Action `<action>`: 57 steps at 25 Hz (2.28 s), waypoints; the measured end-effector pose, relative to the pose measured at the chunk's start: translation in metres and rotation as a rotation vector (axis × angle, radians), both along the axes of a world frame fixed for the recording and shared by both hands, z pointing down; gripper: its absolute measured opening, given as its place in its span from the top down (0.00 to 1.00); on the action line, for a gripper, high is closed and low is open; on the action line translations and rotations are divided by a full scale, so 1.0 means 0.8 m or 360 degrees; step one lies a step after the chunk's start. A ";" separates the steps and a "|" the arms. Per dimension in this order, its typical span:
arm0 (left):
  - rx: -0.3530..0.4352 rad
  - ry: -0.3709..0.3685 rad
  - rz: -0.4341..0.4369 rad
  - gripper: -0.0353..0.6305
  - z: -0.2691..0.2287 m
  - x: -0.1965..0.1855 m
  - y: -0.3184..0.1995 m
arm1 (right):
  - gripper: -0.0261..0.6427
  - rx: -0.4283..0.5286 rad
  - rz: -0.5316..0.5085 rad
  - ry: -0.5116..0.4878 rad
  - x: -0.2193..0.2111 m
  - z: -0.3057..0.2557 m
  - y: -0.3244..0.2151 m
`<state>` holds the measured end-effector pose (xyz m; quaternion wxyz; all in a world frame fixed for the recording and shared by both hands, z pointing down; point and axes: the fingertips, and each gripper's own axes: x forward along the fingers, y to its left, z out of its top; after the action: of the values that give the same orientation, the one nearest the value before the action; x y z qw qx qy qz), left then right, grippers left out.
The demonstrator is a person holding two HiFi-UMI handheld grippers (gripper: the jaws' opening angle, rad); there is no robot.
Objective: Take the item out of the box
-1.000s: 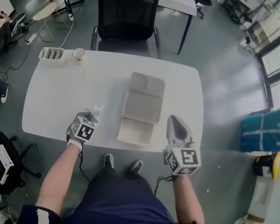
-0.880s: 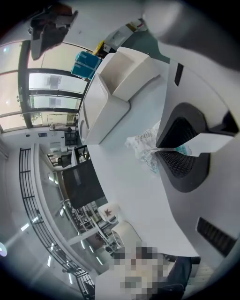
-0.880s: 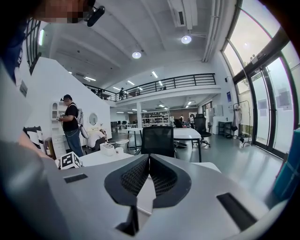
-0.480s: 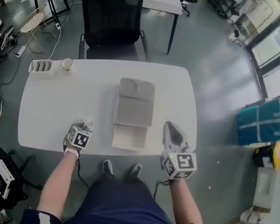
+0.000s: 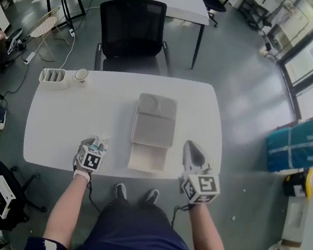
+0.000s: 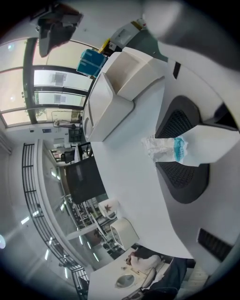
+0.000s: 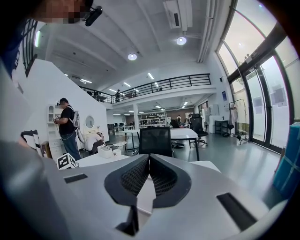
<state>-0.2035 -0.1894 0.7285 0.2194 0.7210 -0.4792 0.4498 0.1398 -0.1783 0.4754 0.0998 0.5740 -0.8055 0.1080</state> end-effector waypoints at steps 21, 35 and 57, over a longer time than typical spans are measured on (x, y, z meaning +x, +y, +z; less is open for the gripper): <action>0.1118 0.0600 -0.0034 0.81 -0.391 0.072 -0.028 | 0.93 0.0251 -0.0145 -0.0134 -0.032 -0.093 -0.007; 0.1603 0.0788 0.0004 0.89 -0.529 0.111 -0.004 | 0.94 0.0545 -0.0067 -0.0096 0.003 -0.200 0.009; 0.1620 0.0892 0.0048 0.89 -0.542 0.113 -0.005 | 0.94 0.0606 -0.0143 -0.0088 -0.016 -0.204 0.008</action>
<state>-0.1134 -0.1937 0.2952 -0.0429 0.8341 -0.5483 -0.0422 0.1269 -0.1719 0.3123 -0.0282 0.5427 -0.8387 -0.0352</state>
